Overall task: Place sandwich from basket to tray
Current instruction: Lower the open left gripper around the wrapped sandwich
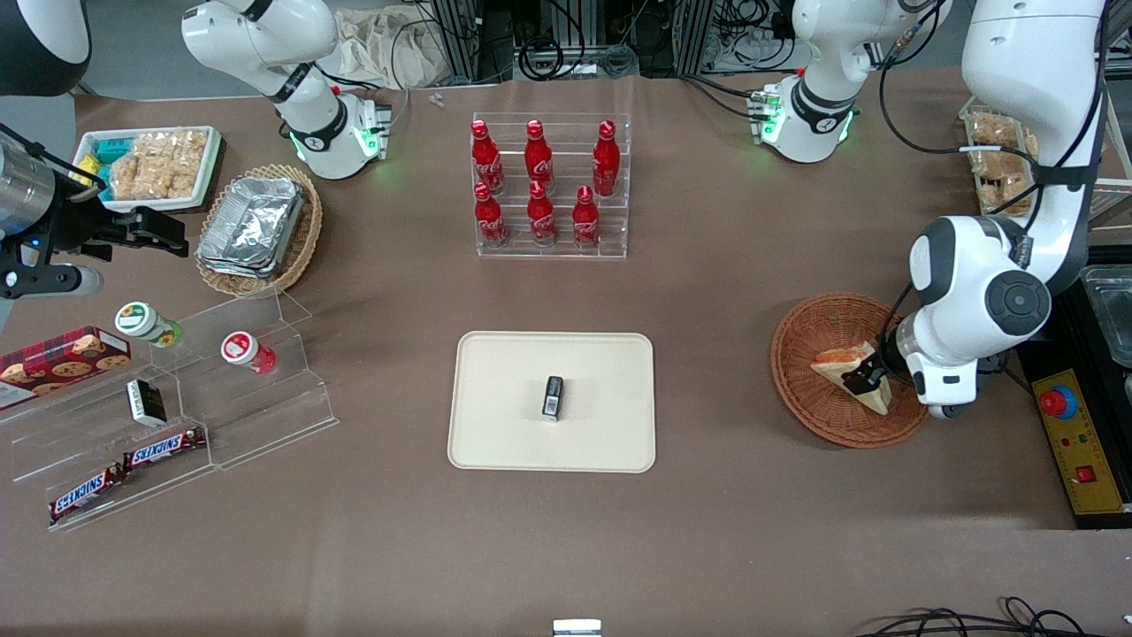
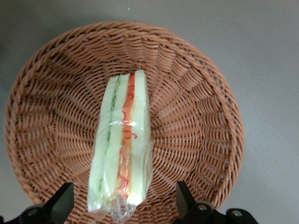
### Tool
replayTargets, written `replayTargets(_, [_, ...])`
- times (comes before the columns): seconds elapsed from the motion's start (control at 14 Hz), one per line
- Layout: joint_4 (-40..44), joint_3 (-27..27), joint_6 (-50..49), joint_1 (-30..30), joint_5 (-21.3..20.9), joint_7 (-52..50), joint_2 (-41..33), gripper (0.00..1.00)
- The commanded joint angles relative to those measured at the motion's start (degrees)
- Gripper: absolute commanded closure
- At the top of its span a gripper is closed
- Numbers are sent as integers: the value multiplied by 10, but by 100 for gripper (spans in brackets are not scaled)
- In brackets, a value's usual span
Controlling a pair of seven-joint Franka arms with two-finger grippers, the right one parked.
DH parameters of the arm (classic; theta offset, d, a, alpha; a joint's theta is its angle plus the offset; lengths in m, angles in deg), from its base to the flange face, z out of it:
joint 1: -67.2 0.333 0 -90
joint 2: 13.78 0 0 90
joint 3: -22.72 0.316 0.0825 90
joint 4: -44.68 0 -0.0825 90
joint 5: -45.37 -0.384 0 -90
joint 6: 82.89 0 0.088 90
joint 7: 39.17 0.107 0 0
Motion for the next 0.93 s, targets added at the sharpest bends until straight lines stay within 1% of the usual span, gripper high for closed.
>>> replayTargets(0.0, [-7,-2,26,2,-10,-14,12,1])
replayTargets(0.43, [-27,-1,89,7,-10,-11,43,2])
replayTargets(0.5, [-26,-1,89,8,-10,-10,44,10])
replayTargets(0.57, [-25,-1,89,8,-11,-8,44,29])
replayTargets(0.64, [-24,-1,89,8,-13,-4,43,62])
replayTargets(0.71, [-24,-1,89,8,-30,-4,42,89])
replayTargets(0.79, [-24,-1,88,8,-44,-4,40,97])
replayTargets(0.86, [-22,-1,88,9,-47,-3,39,100])
